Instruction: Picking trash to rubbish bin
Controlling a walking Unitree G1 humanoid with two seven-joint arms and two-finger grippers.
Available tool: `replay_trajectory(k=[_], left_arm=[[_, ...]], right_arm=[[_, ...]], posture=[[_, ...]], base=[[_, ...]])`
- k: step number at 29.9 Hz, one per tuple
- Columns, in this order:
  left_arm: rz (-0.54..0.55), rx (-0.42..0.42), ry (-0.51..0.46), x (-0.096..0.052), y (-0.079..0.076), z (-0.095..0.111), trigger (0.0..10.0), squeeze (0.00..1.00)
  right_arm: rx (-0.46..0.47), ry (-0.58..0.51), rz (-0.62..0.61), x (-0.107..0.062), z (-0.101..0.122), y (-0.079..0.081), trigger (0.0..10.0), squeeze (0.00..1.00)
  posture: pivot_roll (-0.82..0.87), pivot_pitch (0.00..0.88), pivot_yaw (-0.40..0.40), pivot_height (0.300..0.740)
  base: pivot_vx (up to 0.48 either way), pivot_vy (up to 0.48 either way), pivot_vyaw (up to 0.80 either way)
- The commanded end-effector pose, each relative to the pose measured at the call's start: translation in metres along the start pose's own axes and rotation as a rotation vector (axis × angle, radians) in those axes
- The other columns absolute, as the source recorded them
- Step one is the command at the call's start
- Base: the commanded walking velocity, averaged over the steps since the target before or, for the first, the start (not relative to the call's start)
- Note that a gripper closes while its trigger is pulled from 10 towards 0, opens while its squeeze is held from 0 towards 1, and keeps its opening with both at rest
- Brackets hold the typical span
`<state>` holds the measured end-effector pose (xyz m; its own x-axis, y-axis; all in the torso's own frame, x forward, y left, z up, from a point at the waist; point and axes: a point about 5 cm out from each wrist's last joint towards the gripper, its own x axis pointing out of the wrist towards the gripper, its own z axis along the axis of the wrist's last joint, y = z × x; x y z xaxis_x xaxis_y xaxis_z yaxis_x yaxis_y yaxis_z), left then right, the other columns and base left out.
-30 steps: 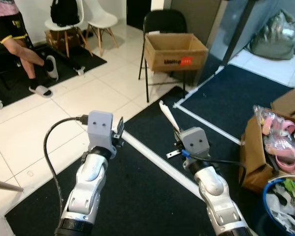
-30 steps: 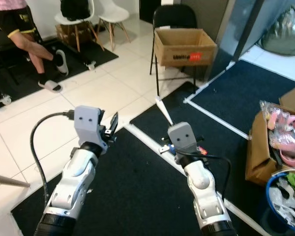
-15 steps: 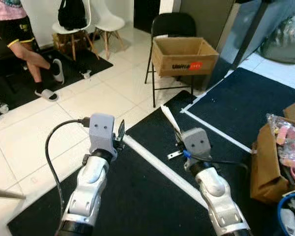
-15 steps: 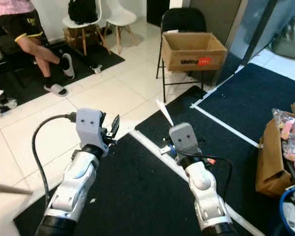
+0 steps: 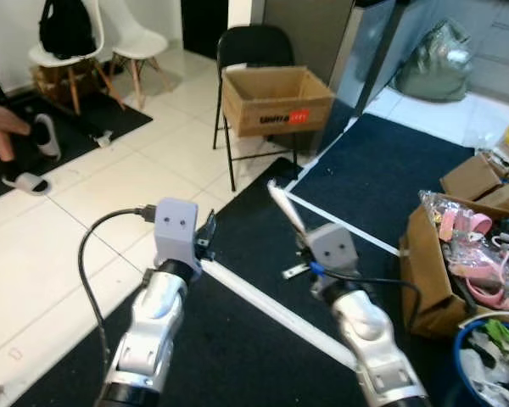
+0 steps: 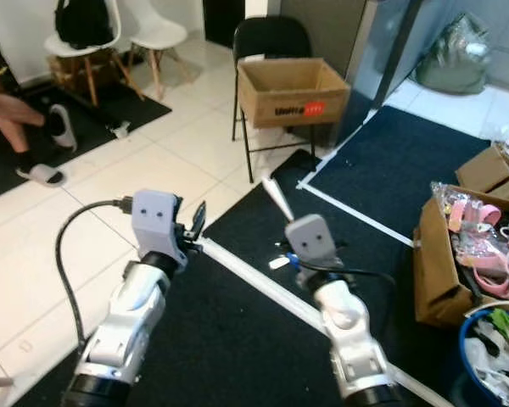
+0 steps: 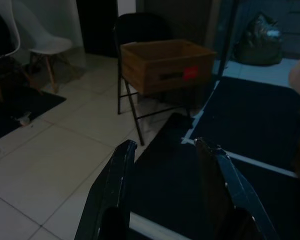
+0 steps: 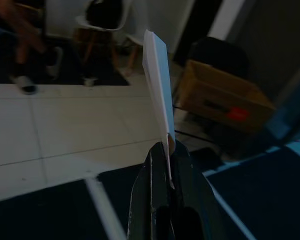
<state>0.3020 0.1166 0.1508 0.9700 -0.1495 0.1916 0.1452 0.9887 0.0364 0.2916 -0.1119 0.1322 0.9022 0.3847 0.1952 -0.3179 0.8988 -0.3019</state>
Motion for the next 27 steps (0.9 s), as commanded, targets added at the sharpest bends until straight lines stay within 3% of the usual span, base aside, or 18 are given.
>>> replay_trajectory(k=[1,21,27], left_arm=[[-0.007,0.003,0.007,-0.0023,-0.0029,-0.0024,10.0,0.0],[-0.007,0.014,0.005,-0.0023,-0.0035,-0.0025,10.0,0.0],[-0.006,0.015,0.007,-0.0025,-0.0031,-0.0028,10.0,0.0]], right_arm=[[-0.007,0.019,-0.011,-0.0035,-0.0039,-0.0054,10.0,0.0],[0.001,0.024,0.012,-0.0026,-0.0042,-0.0023,10.0,0.0],[0.001,0.032,0.014,-0.0034,-0.0054,-0.0015,10.0,0.0]], posture=[[-0.02,0.089,-0.027,0.74],[-0.02,0.1,-0.037,0.74],[-0.02,0.104,-0.038,0.74]], base=[[0.289,0.0,0.0],[0.286,0.0,0.0],[0.287,0.0,-0.53]])
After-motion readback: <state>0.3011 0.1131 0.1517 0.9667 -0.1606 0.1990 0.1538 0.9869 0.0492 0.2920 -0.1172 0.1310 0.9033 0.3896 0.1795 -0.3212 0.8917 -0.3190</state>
